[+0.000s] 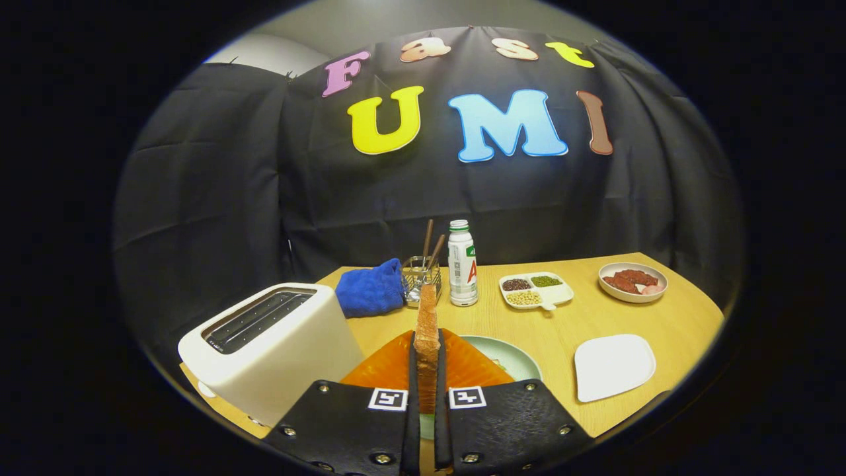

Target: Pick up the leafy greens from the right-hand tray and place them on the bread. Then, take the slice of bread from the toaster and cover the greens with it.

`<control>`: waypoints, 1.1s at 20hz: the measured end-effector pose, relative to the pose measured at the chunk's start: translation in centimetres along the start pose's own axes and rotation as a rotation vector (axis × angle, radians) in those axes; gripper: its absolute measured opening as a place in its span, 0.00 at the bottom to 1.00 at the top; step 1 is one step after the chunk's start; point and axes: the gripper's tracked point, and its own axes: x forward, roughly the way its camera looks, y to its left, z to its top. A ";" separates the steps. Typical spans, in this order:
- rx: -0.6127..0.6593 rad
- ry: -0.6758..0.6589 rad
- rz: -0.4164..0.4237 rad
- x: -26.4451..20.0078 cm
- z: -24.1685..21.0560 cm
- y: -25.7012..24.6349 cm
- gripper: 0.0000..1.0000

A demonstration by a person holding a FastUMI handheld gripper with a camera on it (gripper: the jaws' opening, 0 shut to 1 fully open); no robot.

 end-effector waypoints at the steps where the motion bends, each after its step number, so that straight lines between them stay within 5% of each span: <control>1: 0.005 0.009 0.009 0.4 -0.4 0.3 0.09; 8: 0.020 0.030 0.021 1.9 -2.5 -1.4 0.10; 12: -0.034 0.051 -0.036 2.1 -3.9 -4.2 0.22; 13: -0.054 0.062 -0.055 2.1 -4.2 -5.0 0.35; 17: -0.057 0.080 -0.086 2.5 -5.3 -6.8 0.36; 19: -0.090 0.089 -0.109 2.4 -5.5 -7.7 0.47; 22: -0.135 0.085 -0.149 2.5 -5.9 -8.9 0.50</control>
